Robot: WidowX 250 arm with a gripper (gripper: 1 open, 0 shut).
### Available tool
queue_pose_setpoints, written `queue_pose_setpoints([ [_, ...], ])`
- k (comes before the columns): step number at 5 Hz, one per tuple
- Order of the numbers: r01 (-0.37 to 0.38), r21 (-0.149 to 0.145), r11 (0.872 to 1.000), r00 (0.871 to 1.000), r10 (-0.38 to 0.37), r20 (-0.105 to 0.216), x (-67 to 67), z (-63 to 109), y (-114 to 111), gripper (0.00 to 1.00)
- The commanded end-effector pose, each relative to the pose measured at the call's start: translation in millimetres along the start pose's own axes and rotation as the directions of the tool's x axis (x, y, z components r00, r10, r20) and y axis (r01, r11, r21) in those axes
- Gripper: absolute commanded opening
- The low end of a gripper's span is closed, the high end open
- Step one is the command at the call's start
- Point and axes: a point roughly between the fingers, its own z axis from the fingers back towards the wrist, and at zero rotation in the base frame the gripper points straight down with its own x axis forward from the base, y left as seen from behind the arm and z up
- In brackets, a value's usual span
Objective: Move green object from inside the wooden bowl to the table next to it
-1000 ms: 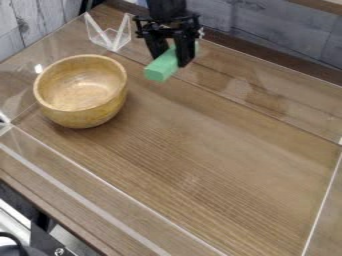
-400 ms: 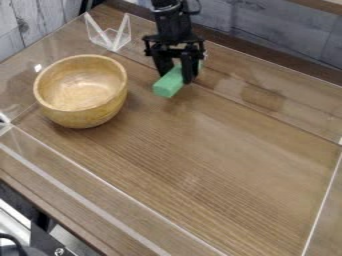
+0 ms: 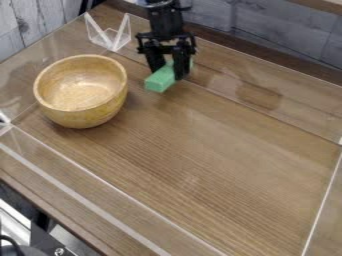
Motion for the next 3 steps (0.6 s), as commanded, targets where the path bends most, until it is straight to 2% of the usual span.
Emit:
queue_pose_setpoints([
  [1, -0.041, 0.019, 0.999, 0.996, 0.039, 0.077, 13.7, 26.2, 14, 1.00],
  [2, -0.023, 0.012, 1.000, 0.997, 0.022, 0.074, 10.0, 31.9, 5, 1.00],
  [3, -0.011, 0.017, 1.000, 0.998, 0.010, 0.063, 6.6, 27.9, -3, 1.00],
])
